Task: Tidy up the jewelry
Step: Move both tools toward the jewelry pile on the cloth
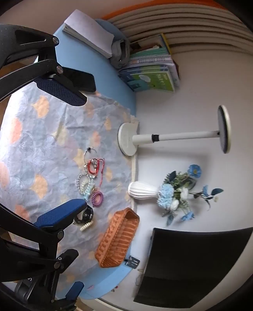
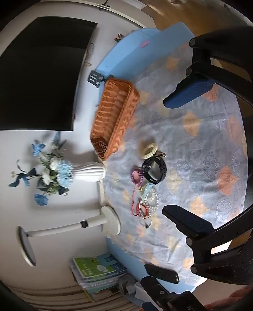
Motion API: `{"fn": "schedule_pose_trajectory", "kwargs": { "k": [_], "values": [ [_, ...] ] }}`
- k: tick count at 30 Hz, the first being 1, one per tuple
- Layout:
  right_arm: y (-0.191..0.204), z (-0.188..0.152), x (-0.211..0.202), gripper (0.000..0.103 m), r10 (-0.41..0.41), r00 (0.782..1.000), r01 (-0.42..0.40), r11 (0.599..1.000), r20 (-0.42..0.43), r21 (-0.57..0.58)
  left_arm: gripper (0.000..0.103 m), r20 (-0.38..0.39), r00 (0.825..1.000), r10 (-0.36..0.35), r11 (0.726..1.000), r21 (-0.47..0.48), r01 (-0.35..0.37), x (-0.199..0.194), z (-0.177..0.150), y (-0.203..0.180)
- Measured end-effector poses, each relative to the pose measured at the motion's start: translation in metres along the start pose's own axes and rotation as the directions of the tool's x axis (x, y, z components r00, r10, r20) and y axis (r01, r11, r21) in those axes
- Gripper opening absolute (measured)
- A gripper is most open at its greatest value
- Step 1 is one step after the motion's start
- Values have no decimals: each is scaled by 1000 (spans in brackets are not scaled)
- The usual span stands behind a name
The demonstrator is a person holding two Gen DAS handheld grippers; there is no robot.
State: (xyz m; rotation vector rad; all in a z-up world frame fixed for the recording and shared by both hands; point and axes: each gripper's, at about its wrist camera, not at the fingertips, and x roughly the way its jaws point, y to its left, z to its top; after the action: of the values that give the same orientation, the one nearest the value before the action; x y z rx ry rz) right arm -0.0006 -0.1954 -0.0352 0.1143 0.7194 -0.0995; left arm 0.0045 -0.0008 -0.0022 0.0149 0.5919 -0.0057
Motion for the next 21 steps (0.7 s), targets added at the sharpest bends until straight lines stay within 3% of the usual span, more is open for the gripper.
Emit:
{"fn": "schedule_pose_trajectory", "kwargs": {
  "k": [7,10,21],
  "values": [
    [-7,-2,27,101,6,999,-5,1000,-42,24,97,-44,999,5,999,31,-4,25,6,-11],
    [-12,-2,34,101,7,998,-4,999,-60,38,97,-28,1000,6,999,45,-5,29,-4,-17],
    [-24,-10,27,101,13,998,-9,997,-55,74,97,-68,998,-15,998,66,20,28,-13,-31]
  ]
}}
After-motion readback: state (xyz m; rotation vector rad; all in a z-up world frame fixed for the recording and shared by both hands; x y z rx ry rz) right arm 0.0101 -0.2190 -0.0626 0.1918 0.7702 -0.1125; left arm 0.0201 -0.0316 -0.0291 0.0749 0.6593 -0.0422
